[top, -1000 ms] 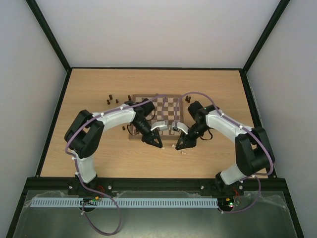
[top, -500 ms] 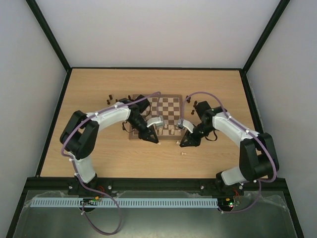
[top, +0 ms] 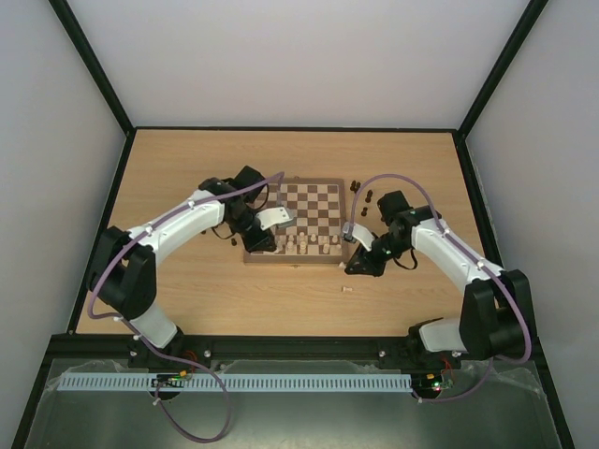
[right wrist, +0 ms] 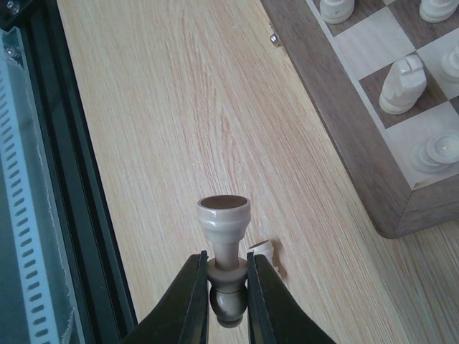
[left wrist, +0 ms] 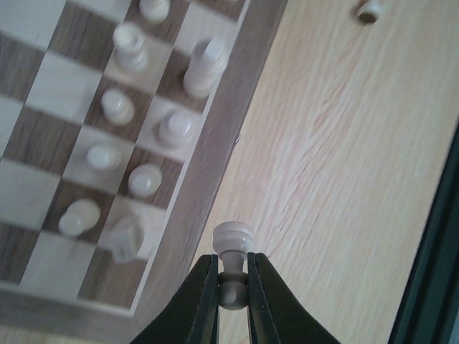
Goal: Set up the chess pieces on the board
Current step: Place the chess piece on the chessboard.
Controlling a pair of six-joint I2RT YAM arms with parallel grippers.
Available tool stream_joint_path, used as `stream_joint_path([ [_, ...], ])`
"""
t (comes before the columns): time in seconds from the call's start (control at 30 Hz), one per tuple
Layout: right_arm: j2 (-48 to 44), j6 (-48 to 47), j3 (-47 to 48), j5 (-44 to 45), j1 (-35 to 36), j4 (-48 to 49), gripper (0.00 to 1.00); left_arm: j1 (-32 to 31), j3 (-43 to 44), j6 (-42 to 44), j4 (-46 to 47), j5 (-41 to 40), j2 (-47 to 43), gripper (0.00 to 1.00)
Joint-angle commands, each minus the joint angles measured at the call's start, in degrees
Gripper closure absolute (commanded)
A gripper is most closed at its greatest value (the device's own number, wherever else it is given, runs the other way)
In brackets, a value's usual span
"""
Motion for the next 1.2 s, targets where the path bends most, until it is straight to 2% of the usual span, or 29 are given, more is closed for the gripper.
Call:
stream_joint_path([
  [0.0,-1.37,0.53,-0.52,0.27,-0.33,-1.02,0.96,0.57,0.92,-1.85,-5.88,-11.14,-1.34,0.91],
  [0.27,-2.26,0.56,-0.46,0.54,-0.28,-1.17,0.96,2.52,3.44,-1.59,-10.43,-18.68,-1.25,0.91],
  [0.57,-3.91,1.06,-0.52,1.32,-0.45,-0.71,0.96,4.19,6.86,0.0,-11.59,-26.54,5.77,0.9],
  [0.87,-4.41,0.82,-1.21,1.43,-0.94,-0.31,0.96,3.49,14.07,0.63,-13.75,-30.06,13.44,0.9],
  [1.17,-4.13,-0.29,-2.28,1.79,-1.94,0.17,0.96,0.85,16.86,0.1,-14.46,-32.94,17.38,0.9],
])
